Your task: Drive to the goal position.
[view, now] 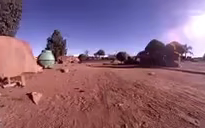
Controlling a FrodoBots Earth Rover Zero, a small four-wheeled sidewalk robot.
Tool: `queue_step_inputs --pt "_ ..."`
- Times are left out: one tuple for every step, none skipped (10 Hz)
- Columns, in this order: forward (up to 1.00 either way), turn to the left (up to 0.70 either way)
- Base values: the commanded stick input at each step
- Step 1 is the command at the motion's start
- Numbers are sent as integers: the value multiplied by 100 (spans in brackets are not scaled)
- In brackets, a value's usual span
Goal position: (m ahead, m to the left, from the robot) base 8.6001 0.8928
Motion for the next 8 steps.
queue_step_inputs --pt "50 0" --pt "50 0" --pt "50 0" --pt "50 0" --pt "50 0" --pt "50 0" --pt "50 0" --pt "50 0"
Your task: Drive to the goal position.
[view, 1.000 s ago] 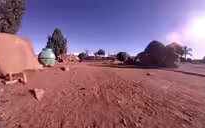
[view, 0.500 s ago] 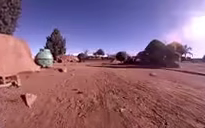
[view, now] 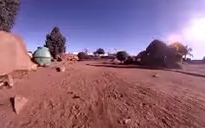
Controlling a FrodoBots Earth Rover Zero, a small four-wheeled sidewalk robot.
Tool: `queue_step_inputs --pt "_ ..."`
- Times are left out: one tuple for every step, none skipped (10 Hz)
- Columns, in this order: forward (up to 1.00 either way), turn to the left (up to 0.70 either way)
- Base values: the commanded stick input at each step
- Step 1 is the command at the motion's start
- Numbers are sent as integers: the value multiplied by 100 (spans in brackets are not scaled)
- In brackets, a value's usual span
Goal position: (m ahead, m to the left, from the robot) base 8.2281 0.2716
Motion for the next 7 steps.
queue_step_inputs --pt "50 0" --pt "50 0" --pt "50 0" --pt "50 0" --pt "50 0" --pt "50 0" --pt "50 0"
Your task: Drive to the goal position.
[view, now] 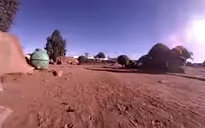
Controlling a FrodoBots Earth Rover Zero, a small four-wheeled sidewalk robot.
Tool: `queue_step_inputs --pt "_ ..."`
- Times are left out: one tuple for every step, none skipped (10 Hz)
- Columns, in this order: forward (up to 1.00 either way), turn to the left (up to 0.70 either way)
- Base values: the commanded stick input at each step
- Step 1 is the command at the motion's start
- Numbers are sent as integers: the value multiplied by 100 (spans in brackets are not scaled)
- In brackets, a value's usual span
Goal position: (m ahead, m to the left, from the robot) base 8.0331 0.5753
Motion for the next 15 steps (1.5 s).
queue_step_inputs --pt "50 0" --pt "50 0" --pt "50 0" --pt "50 0" --pt "50 0" --pt "50 0" --pt "50 0" --pt "50 0" --pt "50 0" --pt "50 0" --pt "50 0" --pt "50 0" --pt "50 0" --pt "50 0" --pt "50 0"
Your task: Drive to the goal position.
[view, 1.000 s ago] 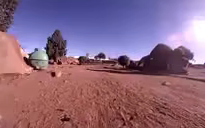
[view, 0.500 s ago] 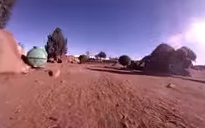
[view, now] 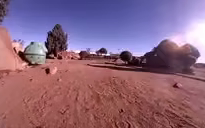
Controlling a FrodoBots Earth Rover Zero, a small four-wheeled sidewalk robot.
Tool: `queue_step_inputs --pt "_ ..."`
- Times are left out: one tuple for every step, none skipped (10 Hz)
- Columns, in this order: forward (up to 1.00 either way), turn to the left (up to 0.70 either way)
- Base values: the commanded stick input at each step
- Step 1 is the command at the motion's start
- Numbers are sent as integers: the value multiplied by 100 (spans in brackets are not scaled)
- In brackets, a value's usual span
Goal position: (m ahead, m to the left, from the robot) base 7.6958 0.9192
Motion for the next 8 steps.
queue_step_inputs --pt "50 0" --pt "50 0" --pt "50 0" --pt "50 0" --pt "50 0" --pt "50 0" --pt "50 0" --pt "50 0"
